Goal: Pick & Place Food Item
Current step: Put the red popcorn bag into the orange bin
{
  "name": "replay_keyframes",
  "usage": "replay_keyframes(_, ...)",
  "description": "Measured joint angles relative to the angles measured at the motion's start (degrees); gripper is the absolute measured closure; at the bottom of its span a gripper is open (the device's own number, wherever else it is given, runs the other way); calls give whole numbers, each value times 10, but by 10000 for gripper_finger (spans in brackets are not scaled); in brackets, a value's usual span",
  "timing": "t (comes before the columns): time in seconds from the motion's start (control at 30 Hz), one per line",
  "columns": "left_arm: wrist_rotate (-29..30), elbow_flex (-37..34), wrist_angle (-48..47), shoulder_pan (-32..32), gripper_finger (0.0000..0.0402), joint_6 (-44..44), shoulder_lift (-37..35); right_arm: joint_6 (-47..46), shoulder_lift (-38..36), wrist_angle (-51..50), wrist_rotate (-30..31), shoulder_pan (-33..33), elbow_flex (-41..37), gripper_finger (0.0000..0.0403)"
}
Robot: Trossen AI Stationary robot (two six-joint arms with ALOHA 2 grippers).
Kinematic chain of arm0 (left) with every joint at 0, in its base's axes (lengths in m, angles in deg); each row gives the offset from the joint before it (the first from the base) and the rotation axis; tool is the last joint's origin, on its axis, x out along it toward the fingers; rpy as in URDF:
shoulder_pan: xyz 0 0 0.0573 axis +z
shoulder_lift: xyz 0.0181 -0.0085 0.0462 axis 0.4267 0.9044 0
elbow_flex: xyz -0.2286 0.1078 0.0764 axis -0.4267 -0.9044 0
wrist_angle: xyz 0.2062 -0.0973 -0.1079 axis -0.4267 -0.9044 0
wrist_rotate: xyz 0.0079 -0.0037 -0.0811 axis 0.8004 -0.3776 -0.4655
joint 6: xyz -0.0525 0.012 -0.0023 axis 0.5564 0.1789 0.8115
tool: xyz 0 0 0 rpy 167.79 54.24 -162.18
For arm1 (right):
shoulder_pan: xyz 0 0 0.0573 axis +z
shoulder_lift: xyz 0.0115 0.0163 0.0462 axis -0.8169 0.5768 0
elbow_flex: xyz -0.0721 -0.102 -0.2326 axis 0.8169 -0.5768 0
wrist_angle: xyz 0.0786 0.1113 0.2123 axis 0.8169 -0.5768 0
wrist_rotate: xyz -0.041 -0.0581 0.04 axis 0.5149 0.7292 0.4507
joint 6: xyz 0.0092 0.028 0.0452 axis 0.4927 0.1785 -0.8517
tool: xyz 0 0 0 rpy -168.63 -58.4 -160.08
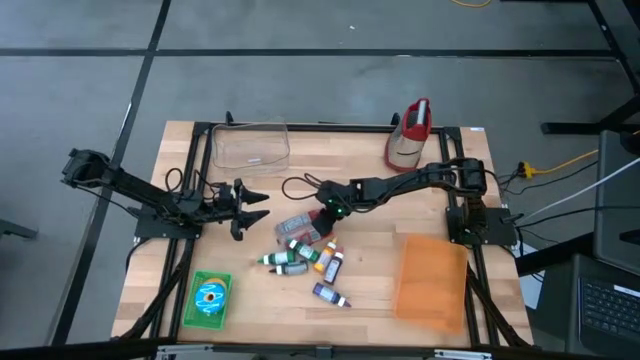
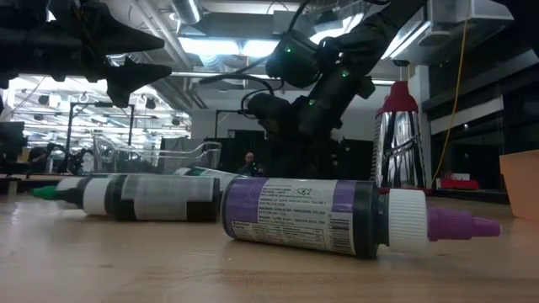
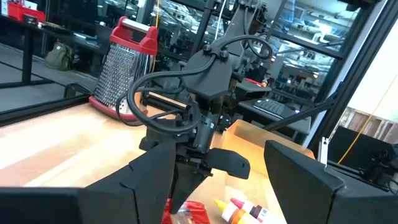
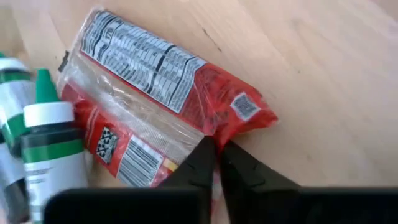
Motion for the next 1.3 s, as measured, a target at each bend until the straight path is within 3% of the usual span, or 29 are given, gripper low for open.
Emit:
replay_keyframes(0.43, 0, 0, -3, 0, 160, -5, 0, 32, -12, 37, 46, -17, 1, 400)
replay_keyframes(0.77, 2, 0, -12, 0, 160, -6, 0, 92, -133, 14, 94, -31, 0, 402)
replay_keyframes(0.93, 2, 0, -13, 0, 160, -6, 0, 108, -224, -63, 131, -29, 0, 402)
replay_keyframes(1.3, 2, 0, -13, 0, 160, -5, 0, 57, -375, -268, 122, 15, 0, 403)
